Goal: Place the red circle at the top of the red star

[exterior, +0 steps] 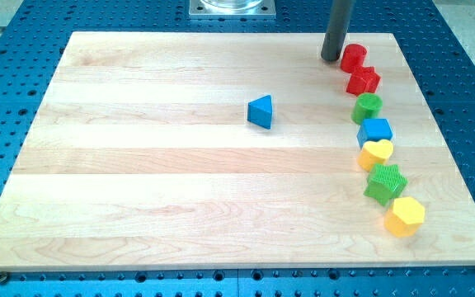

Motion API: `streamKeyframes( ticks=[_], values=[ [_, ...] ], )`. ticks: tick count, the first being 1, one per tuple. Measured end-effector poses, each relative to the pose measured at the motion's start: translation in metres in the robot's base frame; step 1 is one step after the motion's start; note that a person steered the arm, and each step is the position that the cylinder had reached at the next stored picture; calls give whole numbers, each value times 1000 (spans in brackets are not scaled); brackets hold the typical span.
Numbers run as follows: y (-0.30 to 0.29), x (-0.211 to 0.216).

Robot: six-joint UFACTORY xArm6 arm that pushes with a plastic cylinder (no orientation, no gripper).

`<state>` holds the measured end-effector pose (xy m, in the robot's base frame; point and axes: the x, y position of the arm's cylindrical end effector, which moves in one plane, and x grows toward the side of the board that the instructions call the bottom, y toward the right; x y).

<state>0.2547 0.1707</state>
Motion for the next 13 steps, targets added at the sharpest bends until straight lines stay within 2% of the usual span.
streamKeyframes(
  ticks=[3,4,6,7,8,9,10,11,12,13],
  values=[
    [43,-12],
    [45,6],
    [104,45],
    [99,48],
    [137,83],
    [115,80],
    [90,53],
    [60,51],
    [58,53],
    [58,26]
  ],
)
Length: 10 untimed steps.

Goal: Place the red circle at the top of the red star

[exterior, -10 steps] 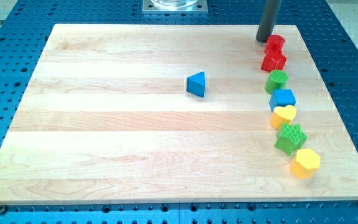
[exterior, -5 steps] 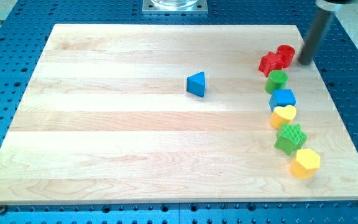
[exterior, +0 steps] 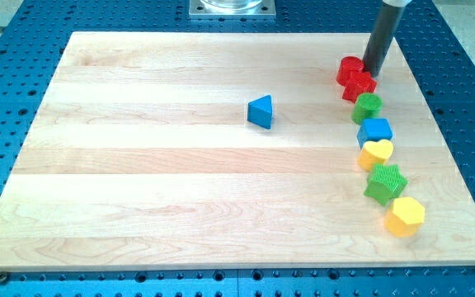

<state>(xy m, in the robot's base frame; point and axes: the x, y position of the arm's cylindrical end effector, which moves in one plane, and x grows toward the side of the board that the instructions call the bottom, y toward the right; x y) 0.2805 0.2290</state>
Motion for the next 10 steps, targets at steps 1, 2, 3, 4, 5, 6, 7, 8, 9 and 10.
streamKeyframes(
  ticks=[1,2,3,4,5,6,7,8,9,10],
  values=[
    [-34,-61],
    [-123,-4],
    [-114,60],
    [-111,61],
    [-86,52],
    [-70,40],
    [-59,28],
    [-56,24],
    [-56,24],
    [-56,26]
  ],
)
